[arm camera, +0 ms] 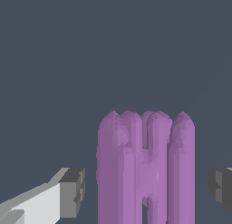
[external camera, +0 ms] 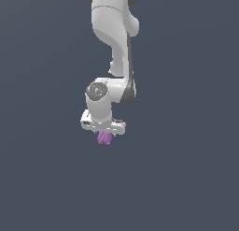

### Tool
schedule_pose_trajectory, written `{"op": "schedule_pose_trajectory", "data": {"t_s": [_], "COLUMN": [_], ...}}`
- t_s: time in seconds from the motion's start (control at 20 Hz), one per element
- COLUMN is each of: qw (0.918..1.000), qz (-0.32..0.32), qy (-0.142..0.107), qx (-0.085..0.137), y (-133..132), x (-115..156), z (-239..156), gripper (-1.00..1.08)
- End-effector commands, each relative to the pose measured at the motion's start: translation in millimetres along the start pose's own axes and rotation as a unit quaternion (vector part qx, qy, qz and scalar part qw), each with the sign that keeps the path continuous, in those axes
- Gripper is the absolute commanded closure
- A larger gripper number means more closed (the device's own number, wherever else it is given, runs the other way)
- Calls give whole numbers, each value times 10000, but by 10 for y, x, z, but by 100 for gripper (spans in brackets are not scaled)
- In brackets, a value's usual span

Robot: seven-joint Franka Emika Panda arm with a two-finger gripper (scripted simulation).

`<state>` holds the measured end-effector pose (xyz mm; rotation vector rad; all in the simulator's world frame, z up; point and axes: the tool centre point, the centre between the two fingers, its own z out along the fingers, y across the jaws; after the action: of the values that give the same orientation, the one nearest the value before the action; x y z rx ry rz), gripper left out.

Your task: Pick up the object and move it to a goal position.

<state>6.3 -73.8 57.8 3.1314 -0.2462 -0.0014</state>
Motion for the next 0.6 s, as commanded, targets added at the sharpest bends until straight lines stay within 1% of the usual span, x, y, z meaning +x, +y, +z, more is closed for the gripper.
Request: {"op": "schedule_pose_trajectory", "data": {"t_s": [0.0, 0.25, 0.3, 0.55], "qw": [10000, 10000, 10000, 10000], "qz": [3, 5, 5, 5], "qy": [2, 3, 3, 3], "qx": [1, 2, 2, 2], "y": [1, 1, 1, 1], "x": [-1, 11, 11, 11], "z": [115, 187, 187, 187], "gripper": [-92, -92, 108, 108]}}
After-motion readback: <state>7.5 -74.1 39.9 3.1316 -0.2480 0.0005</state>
